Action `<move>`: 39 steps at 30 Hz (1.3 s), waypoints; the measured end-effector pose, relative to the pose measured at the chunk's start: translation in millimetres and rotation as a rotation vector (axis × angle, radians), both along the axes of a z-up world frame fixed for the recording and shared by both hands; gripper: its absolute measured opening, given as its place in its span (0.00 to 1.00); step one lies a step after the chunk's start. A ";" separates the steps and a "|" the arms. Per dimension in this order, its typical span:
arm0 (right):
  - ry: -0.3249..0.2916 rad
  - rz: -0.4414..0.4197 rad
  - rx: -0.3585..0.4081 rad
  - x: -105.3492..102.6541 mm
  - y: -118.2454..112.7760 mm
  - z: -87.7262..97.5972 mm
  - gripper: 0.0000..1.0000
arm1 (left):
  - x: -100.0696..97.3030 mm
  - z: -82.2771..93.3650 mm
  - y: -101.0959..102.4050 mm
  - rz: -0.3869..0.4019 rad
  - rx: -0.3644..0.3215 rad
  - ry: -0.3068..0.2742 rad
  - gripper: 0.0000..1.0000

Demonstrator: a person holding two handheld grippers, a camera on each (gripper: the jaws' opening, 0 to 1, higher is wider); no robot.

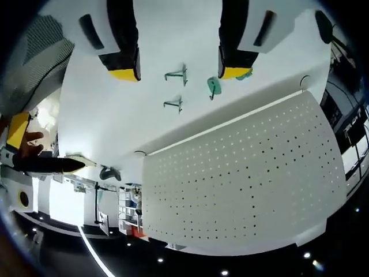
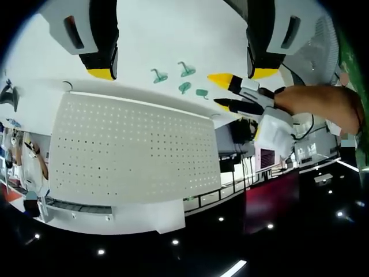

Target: Insert the hook assembly into the mounting plate slot until the hook locks in place.

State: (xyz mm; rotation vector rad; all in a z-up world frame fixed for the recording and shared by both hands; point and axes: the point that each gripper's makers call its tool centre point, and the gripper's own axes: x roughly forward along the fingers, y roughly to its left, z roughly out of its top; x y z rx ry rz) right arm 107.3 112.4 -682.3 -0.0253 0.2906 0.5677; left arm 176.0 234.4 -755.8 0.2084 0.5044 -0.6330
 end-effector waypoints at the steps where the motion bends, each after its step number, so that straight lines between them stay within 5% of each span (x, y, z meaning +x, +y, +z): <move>1: 0.001 0.000 0.000 0.0 0.0 -0.1 0.95 | 0.2 -1.1 -0.2 -0.002 0.004 0.003 0.56; 39: 0.030 0.007 -0.004 5.5 -0.8 -6.0 0.95 | 31.0 -54.5 -15.8 -0.102 0.126 0.093 0.49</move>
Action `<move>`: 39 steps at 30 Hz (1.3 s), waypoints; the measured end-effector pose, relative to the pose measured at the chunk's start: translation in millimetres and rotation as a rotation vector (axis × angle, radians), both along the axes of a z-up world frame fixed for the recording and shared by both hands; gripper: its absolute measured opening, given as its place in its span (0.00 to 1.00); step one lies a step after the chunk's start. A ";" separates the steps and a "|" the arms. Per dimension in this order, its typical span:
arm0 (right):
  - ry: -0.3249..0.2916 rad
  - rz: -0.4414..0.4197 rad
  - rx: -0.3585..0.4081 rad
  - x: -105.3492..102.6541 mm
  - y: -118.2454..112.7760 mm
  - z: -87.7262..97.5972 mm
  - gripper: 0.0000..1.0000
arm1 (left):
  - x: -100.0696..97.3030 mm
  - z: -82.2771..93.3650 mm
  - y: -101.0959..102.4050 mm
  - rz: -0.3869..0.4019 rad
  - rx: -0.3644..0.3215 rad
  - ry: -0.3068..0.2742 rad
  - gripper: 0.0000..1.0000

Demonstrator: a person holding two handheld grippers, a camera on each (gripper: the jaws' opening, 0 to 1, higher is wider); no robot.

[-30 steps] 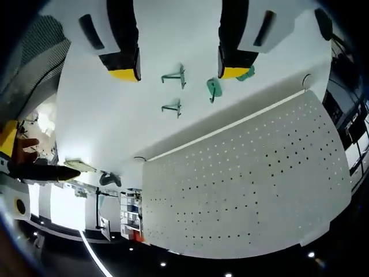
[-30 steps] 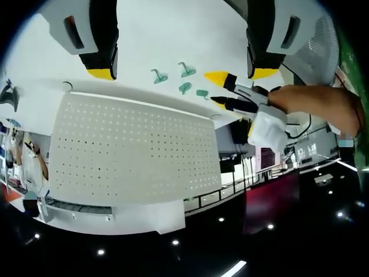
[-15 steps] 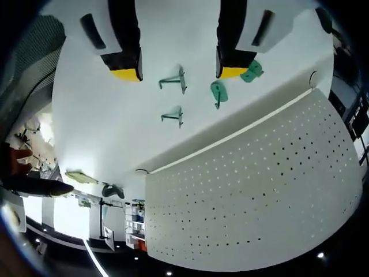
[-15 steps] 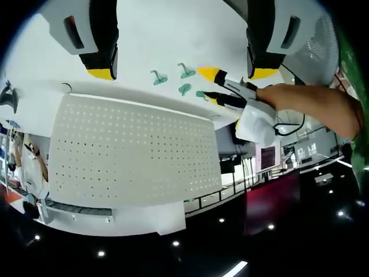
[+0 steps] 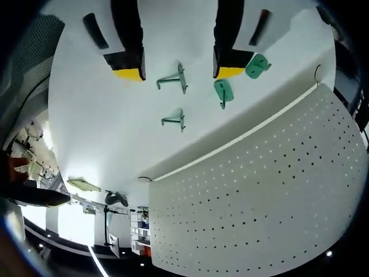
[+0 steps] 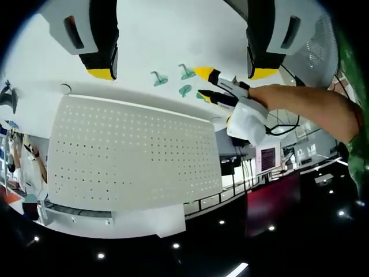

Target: Insert the hook assembly into the mounting plate slot until the hook locks in place.

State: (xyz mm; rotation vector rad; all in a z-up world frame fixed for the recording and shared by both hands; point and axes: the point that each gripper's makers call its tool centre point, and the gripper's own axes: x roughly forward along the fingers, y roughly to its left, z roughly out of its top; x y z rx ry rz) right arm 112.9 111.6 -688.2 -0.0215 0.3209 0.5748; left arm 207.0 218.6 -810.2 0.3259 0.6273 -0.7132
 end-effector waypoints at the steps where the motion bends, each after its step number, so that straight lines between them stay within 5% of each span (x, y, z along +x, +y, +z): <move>1: 0.000 0.000 0.000 0.8 -0.1 0.1 0.95 | 0.2 -0.6 -0.6 -0.003 0.000 0.002 0.47; 39: 0.015 -0.017 0.007 10.5 -4.5 -4.8 0.95 | 5.9 -18.8 -5.9 -0.057 0.063 0.028 0.21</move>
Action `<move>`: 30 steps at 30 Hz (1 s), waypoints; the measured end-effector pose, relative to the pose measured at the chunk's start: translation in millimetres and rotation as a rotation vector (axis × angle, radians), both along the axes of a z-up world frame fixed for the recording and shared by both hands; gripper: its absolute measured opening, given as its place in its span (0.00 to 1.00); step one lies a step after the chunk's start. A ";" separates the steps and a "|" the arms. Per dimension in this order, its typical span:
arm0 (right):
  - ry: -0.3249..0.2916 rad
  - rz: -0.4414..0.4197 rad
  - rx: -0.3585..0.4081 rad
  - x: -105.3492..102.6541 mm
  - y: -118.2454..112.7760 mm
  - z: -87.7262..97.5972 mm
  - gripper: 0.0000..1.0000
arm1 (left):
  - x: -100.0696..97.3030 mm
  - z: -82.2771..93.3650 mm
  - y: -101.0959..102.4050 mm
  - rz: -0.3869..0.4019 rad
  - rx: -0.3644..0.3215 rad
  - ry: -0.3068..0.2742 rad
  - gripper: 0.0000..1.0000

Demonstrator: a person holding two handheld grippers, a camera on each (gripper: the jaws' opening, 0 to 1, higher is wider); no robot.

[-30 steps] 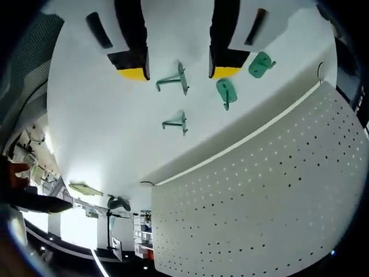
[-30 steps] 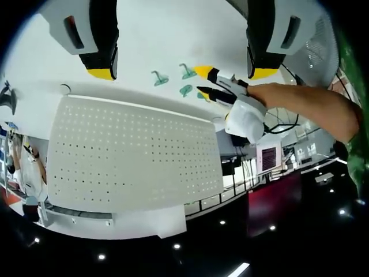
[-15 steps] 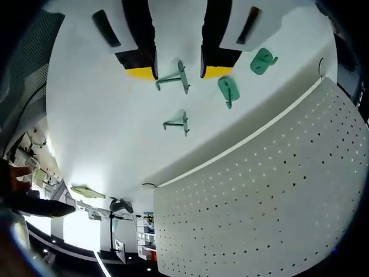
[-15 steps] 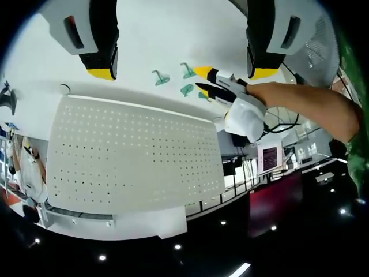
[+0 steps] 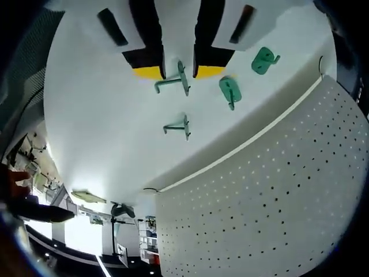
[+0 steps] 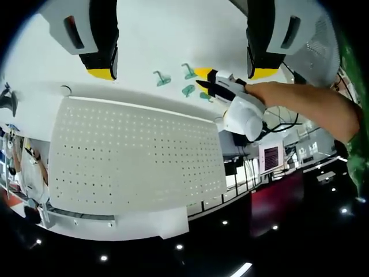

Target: Insert the hook assembly into the mounting plate slot until the hook locks in place.

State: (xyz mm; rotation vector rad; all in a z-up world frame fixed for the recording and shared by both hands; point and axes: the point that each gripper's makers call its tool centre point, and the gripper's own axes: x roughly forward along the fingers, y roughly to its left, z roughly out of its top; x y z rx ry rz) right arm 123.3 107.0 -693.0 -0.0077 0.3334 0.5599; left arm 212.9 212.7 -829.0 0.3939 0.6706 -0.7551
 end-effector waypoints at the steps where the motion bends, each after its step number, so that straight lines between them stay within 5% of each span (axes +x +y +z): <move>1: 0.000 0.000 0.002 0.2 -0.1 0.2 0.95 | 0.2 -0.2 -0.2 0.000 0.000 0.000 0.21; 30: 0.006 -0.005 0.000 4.1 -2.1 -2.8 0.95 | 5.2 -7.5 0.9 -0.004 0.040 0.000 0.07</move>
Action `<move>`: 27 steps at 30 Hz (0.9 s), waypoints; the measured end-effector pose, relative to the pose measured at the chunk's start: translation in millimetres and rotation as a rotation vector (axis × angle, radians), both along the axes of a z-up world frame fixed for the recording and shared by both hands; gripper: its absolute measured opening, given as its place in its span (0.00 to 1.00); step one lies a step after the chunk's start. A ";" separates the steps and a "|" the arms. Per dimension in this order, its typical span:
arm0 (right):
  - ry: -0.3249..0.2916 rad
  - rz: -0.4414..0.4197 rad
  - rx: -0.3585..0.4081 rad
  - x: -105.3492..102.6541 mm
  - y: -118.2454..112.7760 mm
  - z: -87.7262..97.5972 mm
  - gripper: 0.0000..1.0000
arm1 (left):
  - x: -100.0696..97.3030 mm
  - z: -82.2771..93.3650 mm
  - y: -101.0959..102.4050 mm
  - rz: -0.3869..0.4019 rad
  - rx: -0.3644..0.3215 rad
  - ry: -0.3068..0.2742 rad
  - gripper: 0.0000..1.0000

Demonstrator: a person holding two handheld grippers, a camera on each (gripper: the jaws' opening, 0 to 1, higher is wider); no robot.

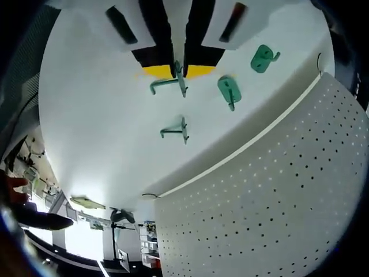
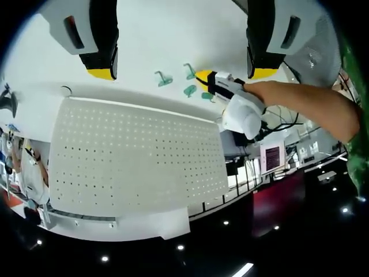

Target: Insert the hook assembly into the mounting plate slot until the hook locks in place.

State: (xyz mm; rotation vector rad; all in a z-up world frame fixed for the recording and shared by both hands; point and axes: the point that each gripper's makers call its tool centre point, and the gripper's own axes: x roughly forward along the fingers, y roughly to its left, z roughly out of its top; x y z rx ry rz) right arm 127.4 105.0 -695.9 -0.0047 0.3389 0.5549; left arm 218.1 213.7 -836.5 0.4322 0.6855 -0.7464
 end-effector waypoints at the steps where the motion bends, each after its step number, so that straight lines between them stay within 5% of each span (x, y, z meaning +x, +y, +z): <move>1: 0.000 0.000 0.000 -0.1 -0.1 0.0 0.95 | 0.4 -0.2 0.0 0.000 0.003 0.000 0.06; 27: -0.004 0.004 -0.003 1.4 0.7 1.2 0.95 | 2.6 1.6 1.1 0.021 -0.015 -0.017 0.02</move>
